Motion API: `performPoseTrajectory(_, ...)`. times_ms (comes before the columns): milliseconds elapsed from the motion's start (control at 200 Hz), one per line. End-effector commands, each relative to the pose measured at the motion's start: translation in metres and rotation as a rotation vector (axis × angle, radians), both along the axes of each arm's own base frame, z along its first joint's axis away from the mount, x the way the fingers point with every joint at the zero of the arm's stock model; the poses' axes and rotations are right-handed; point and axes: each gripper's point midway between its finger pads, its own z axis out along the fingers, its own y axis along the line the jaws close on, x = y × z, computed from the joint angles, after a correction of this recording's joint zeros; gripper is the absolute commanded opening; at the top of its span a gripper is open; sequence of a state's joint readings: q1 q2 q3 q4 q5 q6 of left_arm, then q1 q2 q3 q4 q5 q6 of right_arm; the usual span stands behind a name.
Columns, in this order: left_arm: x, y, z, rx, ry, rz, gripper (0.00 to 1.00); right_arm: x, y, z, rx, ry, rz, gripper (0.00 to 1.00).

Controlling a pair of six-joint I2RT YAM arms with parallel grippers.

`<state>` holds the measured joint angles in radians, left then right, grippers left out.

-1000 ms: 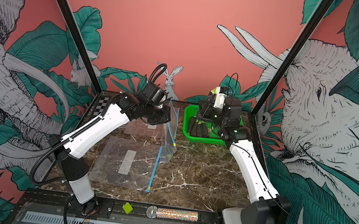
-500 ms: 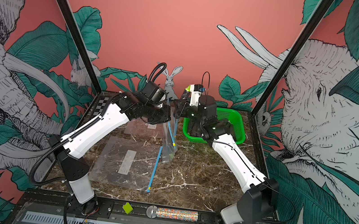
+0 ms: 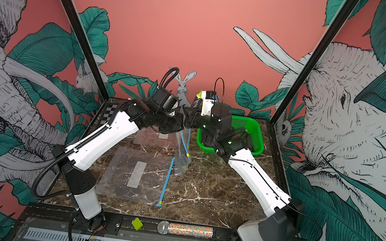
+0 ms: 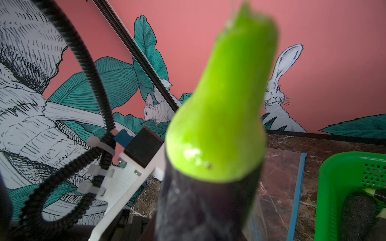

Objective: Place the eggplant in a zip-top bag and seal the zipper
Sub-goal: Place the eggplant in the zipper food storage bag.

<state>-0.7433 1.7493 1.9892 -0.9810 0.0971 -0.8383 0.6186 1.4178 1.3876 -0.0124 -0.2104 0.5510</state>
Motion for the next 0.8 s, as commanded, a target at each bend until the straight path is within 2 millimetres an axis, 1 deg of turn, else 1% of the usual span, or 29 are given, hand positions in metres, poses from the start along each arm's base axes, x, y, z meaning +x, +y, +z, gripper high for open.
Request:
performPoseTrajectory(0,-0.003,0.007,0.014,-0.027,-0.02,0.015,0.0,-0.006,0.003,0.004,-0.009,-0.037,-0.002,0.27)
performPoseTrajectory(140,-0.003,0.007,0.018,-0.035,-0.029,0.016,0.0,-0.001,0.008,-0.015,-0.016,-0.013,-0.004,0.27)
performPoseTrajectory(275,-0.004,0.007,0.021,-0.042,-0.034,0.014,0.0,0.007,0.007,-0.039,-0.078,0.013,-0.028,0.27)
performPoseTrajectory(355,-0.005,0.008,0.023,-0.043,-0.038,0.016,0.0,0.009,0.004,-0.041,-0.104,0.001,-0.047,0.27)
performPoseTrajectory(365,-0.005,0.008,0.024,-0.044,-0.039,0.016,0.0,0.009,0.003,-0.052,-0.122,0.017,-0.048,0.27)
performPoseTrajectory(400,-0.005,0.009,0.024,-0.044,-0.039,0.018,0.0,0.009,0.0,-0.058,-0.143,0.02,-0.059,0.27)
performPoseTrajectory(520,-0.004,0.009,0.026,-0.046,-0.046,0.017,0.0,0.008,-0.005,-0.063,-0.19,0.004,-0.073,0.27)
performPoseTrajectory(605,-0.002,0.007,0.028,-0.047,-0.053,0.014,0.0,0.006,-0.007,-0.065,-0.214,-0.002,-0.071,0.29)
performPoseTrajectory(705,-0.001,0.005,0.027,-0.043,-0.052,0.01,0.0,0.002,-0.009,-0.069,-0.25,0.001,-0.057,0.35)
performPoseTrajectory(795,0.001,0.003,0.024,-0.041,-0.044,0.008,0.0,-0.006,-0.011,-0.063,-0.26,-0.001,-0.043,0.42)
